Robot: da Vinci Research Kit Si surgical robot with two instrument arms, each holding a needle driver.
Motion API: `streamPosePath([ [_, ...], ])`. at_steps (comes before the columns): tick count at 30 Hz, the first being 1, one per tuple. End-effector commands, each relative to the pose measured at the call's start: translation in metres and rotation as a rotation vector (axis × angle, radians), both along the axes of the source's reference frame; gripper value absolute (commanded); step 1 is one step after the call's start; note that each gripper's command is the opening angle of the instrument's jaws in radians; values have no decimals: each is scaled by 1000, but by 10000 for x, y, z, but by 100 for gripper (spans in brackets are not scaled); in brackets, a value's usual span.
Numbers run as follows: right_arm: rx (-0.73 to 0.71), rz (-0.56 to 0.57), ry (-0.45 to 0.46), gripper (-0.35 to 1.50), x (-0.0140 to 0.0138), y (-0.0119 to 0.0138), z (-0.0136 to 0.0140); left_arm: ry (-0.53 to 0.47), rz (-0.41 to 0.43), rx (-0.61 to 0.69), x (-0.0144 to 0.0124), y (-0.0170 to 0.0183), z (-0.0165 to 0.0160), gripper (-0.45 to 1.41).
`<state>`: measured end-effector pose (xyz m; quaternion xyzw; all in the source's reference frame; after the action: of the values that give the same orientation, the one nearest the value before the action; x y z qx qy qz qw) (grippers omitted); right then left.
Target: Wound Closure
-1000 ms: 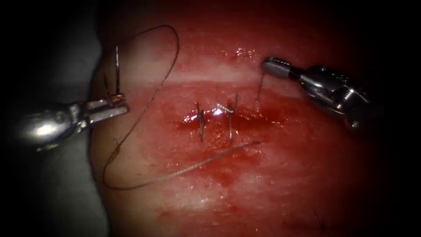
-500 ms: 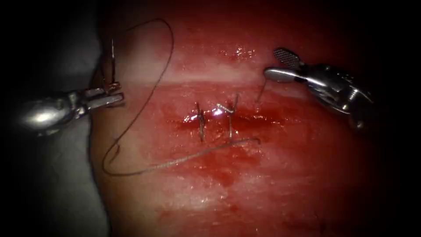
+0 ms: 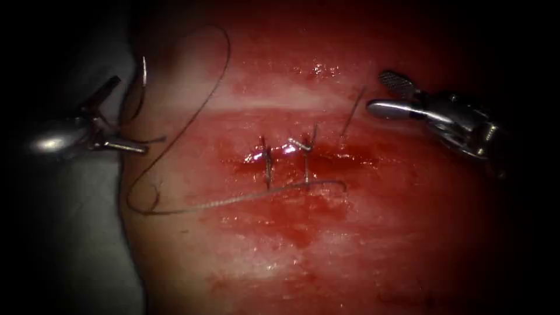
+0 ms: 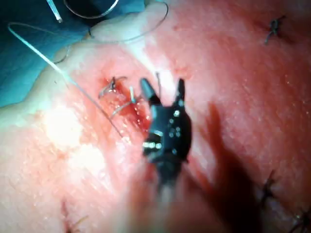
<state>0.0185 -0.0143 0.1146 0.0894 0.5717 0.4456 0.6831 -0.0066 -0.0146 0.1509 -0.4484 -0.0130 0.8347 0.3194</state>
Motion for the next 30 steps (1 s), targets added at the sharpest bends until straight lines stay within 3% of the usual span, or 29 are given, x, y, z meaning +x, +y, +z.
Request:
streamPosePath([
  [1, -1, -4, -1, 130, 6, -9, 5, 11, -8, 6, -2, -8, 4, 130],
  [10, -7, -7, -3, 131, 6, -10, 5, 46, -76, 3, 12, 8, -24, 131],
  [16, -12, -9, -5, 131, 5, -11, 5, 27, -115, -33, 26, 18, -64, 136],
  [18, -12, -9, -5, 131, 5, -11, 5, 35, -114, -55, 32, 19, -77, 130],
  [23, -16, -8, -10, 131, 6, -11, 5, 82, -26, -173, 19, 10, -88, 105],
  [30, -23, -14, -8, 131, 7, -13, 5, 257, 248, -427, -16, 24, -66, 88],
])
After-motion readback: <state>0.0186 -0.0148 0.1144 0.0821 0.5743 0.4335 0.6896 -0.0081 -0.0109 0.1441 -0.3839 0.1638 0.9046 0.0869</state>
